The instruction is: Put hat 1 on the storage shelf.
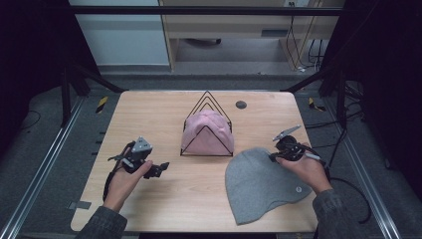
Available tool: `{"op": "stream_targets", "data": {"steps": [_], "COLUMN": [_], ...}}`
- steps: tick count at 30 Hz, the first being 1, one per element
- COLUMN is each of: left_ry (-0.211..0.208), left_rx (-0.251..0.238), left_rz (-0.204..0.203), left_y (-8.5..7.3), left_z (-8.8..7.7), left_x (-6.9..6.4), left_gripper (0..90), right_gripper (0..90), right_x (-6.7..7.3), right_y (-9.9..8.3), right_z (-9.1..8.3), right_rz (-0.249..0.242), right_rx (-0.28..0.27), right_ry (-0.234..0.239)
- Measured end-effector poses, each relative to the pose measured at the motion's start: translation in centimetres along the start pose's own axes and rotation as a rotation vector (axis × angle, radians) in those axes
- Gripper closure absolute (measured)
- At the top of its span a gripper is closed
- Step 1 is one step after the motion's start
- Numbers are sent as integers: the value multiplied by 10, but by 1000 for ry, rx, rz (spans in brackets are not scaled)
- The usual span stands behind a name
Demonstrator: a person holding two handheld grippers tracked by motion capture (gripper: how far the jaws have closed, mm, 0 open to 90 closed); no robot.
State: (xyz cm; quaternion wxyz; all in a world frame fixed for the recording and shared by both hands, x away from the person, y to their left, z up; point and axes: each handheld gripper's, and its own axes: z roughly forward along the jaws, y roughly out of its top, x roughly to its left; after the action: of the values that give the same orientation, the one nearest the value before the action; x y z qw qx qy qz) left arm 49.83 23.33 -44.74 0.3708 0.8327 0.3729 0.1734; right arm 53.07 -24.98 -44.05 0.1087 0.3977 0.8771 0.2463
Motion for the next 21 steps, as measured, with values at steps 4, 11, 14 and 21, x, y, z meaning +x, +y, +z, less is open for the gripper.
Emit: {"op": "stream_targets", "data": {"steps": [4,11,14,21], "left_ry": [-1,-3,-5,-12], "left_rx": [2,6,9,14], "left_rz": [2,-3,-1,2], "left_y": [-1,-2,-2,-2], "left_z": [0,0,1,2], "left_x": [1,1,0,0], "left_gripper": [105,105,105,103], "right_gripper": [878,879,879,880], "right_x": [8,25,33,51], "right_y": [7,17,22,36], "right_z": [-10,-29,-36,-51], "right_rz": [-20,-87,-112,-178], "right_rx": [-18,-57,-73,-96], "right_ry": [7,11,13,18]}}
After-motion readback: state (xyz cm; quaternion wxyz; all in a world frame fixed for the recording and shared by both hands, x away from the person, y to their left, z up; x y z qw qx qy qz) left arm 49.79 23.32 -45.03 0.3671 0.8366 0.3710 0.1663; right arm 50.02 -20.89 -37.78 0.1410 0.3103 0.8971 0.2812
